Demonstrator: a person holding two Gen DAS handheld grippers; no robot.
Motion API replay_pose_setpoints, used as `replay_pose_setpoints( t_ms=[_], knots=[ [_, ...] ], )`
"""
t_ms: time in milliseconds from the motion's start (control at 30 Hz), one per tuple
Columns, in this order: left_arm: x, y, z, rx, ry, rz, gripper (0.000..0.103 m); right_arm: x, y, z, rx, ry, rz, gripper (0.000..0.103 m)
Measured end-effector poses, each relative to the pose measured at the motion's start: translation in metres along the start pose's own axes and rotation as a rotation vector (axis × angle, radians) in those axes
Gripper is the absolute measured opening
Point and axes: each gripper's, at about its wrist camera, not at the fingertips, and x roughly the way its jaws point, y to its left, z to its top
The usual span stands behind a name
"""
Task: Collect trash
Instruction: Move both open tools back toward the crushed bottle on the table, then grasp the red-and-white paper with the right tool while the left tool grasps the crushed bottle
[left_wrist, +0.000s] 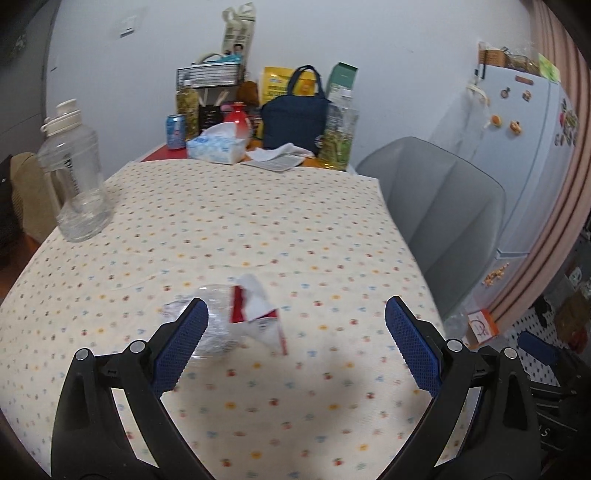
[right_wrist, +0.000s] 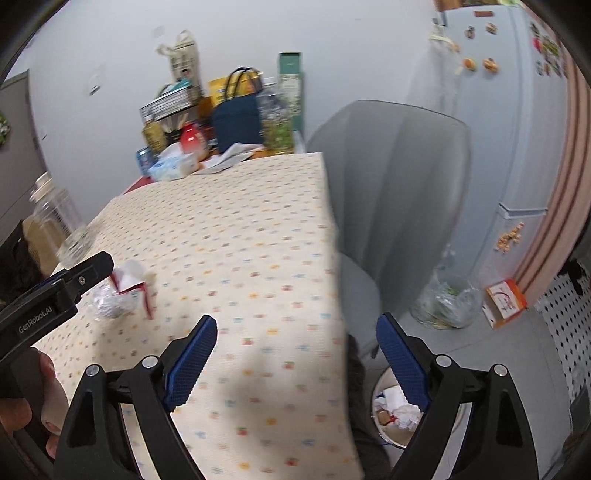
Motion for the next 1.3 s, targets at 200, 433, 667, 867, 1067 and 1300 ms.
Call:
replay_pose_setpoints(
  t_ms=[200, 433, 667, 867, 1067, 1300],
  knots=[
    [-0.004, 0.043, 0.001, -0.052, -0.001, 0.059, 0.096, 0.016, 0.046, 0.003, -0.051, 0.029, 0.076, 0.078],
    [-0.001, 0.082, 0.000, -0.113, 0.005, 0.106, 0.096, 0.034, 0.083, 0.006, -0.098, 0.065, 0.129, 0.070],
    [0.005, 0.108, -0.005, -0.155, 0.012, 0.135, 0.096, 0.047, 0.106, 0.004, -0.120, 0.087, 0.150, 0.063],
    [0.019, 0.124, -0.011, -0.186, 0.034, 0.140, 0.096, 0.060, 0.129, -0.002, -0.148, 0.116, 0.171, 0.058],
    [0.030, 0.134, -0.015, -0.192, 0.049, 0.153, 0.096, 0.081, 0.150, -0.006, -0.159, 0.154, 0.187, 0.052],
    [0.041, 0.147, -0.021, -0.209, 0.078, 0.159, 0.096, 0.106, 0.164, -0.010, -0.175, 0.193, 0.194, 0.045]
  ],
)
